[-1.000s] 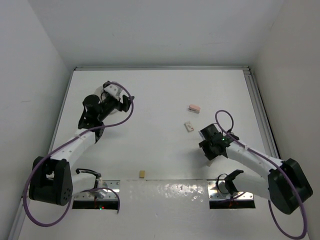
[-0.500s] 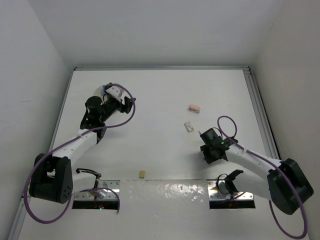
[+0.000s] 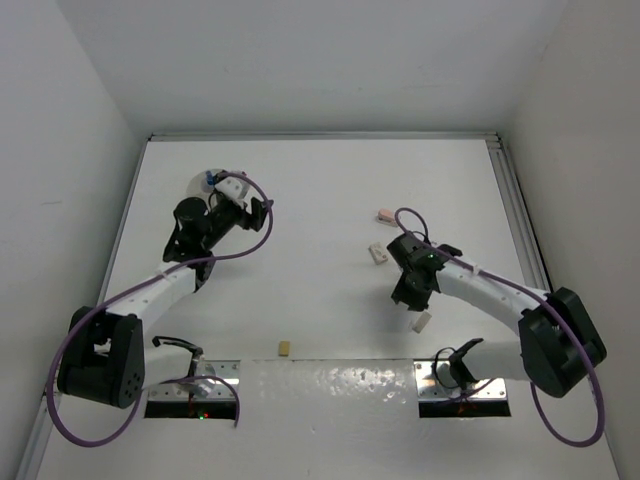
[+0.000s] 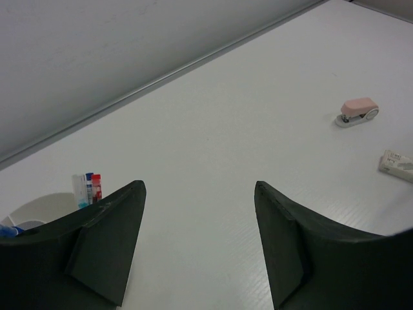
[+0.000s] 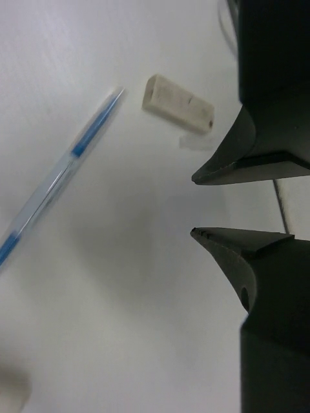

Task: Sort the stationery into containers
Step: Pick up the pen cap at the corner of the board.

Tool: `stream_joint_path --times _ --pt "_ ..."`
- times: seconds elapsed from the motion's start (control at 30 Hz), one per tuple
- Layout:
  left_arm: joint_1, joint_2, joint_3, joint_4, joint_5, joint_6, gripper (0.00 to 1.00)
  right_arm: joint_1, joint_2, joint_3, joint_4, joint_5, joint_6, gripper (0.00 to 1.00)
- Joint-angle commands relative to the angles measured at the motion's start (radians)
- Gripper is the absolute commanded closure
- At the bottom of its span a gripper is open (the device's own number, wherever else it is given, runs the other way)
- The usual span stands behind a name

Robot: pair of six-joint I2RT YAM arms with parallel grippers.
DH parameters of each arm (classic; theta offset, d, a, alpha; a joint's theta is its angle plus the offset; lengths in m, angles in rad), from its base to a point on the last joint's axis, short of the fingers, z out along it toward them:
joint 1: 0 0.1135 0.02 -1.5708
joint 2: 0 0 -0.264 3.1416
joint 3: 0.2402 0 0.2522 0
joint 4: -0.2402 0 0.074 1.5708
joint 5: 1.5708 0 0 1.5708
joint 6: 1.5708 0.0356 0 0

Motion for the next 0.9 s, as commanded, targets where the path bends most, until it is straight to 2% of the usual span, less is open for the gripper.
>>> stream_joint_path --times 0.0,0.13,0.23,0.47,0.73,0.87 --pt "-0.013 -0.035 -0.008 0.032 -0.017 -0.014 0.34 0.003 -0.045 -0.058 -0.074 -0.028 -0.065 0.66" --pt "-0.013 -0.041 -0.011 0.026 -0.017 -0.02 0.34 0.004 -0.035 -0.083 -0.062 -0.053 -0.121 0.66" --pt "-0.016 -0.04 -0.013 0.032 -0.015 -0.026 0.34 -0.008 -0.048 -0.153 0.062 -0.145 -0.157 0.69" --pt "-0.017 -0.044 -0.014 0.018 -0.025 -0.019 0.34 -0.049 -0.062 -0.206 0.107 -0.147 -0.166 0.71" --pt "-0.017 -0.044 -0.019 0.024 -0.023 -0.025 0.34 -0.063 -0.026 -0.112 0.054 -0.165 -0.29 0.71" --pt "-0.017 -0.043 -0.021 0.027 -0.023 -0.026 0.33 -0.063 -0.028 -0.047 -0.037 -0.138 -0.35 0.71"
